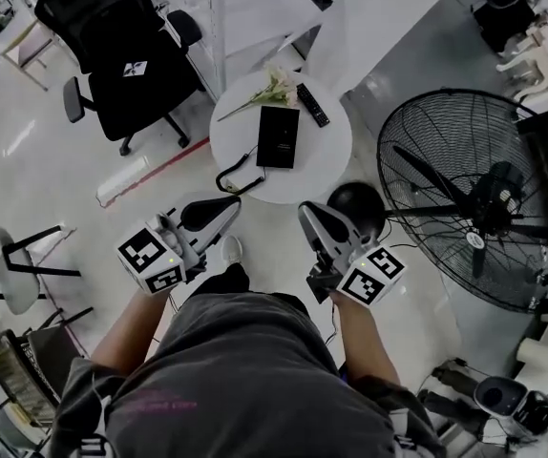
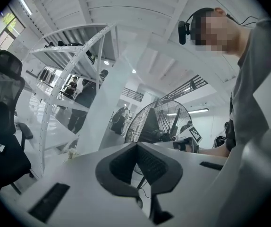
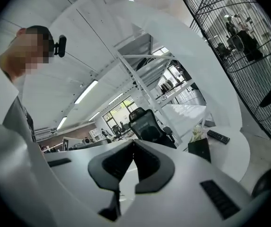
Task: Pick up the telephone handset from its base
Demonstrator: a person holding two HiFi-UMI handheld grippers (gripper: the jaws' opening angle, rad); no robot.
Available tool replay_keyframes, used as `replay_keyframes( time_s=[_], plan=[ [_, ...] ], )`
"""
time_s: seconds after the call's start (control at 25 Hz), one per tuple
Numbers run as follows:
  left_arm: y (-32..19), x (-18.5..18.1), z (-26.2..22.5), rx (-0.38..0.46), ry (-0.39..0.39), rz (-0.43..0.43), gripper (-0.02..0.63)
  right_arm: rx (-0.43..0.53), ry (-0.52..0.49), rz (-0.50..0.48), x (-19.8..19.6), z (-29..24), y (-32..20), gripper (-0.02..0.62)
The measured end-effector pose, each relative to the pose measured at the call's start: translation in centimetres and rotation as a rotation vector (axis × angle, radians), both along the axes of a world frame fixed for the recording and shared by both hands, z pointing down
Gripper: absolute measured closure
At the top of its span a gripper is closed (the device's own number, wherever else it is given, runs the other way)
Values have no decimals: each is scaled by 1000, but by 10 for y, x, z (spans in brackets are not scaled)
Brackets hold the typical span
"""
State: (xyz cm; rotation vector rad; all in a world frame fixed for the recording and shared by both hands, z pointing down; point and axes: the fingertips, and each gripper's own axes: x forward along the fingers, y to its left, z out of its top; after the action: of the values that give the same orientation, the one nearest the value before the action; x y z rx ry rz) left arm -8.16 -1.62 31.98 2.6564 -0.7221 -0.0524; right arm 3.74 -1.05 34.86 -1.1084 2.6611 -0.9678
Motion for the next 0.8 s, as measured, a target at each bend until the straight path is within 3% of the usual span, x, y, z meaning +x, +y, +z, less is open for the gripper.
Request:
replay_keyframes(
  time_s=[0.44,0.8],
  plan=[
    [-51,-7,24,-60,-15,0,594,-34,9,36,3,16,-44,575],
    [-97,13,54,-125,-50,-40,594,-56,14,17,26,37,-97,575]
  ],
)
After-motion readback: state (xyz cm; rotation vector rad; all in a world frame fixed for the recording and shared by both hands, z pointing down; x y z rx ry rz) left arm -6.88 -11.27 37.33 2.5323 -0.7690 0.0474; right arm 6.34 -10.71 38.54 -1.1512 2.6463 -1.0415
